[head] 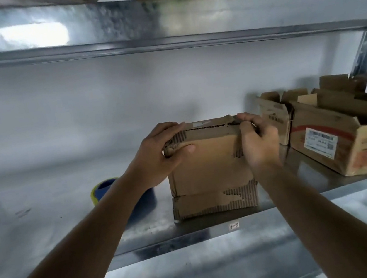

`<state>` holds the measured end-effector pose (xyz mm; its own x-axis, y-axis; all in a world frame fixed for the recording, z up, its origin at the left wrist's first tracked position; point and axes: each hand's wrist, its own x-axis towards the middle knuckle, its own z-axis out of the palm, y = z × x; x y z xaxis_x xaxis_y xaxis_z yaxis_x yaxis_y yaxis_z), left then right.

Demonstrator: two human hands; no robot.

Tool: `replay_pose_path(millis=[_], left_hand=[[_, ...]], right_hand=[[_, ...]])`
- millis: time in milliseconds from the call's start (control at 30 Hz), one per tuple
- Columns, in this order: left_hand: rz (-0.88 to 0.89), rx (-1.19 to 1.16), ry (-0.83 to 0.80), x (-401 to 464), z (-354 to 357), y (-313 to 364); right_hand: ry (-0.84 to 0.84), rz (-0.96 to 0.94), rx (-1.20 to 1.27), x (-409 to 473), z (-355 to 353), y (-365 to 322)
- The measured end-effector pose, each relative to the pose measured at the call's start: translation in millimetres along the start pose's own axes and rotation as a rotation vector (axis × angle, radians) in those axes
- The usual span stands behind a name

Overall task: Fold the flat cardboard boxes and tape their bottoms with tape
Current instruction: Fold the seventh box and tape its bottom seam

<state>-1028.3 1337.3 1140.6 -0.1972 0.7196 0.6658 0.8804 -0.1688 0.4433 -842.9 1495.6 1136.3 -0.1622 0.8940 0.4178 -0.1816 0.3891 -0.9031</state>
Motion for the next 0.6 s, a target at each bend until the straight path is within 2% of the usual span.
replay_pose_path(millis=[167, 333, 467, 600], left_hand=[[-0.066, 0.040, -0.008, 10, 10, -1], [-0.117, 0.036, 0.058, 10, 26, 11], [-0.135, 0.071, 0.019, 8, 47, 23], [-0.158, 0.108, 0.008, 3, 52, 24]], right_hand=[[-0.032, 0.032, -0.001, 20, 1, 9], [-0.117, 0.016, -0.032, 32, -14, 14], [-0.106, 0.018, -0.033, 45, -30, 20], [-0.163, 0.003, -0.029, 43, -36, 30]])
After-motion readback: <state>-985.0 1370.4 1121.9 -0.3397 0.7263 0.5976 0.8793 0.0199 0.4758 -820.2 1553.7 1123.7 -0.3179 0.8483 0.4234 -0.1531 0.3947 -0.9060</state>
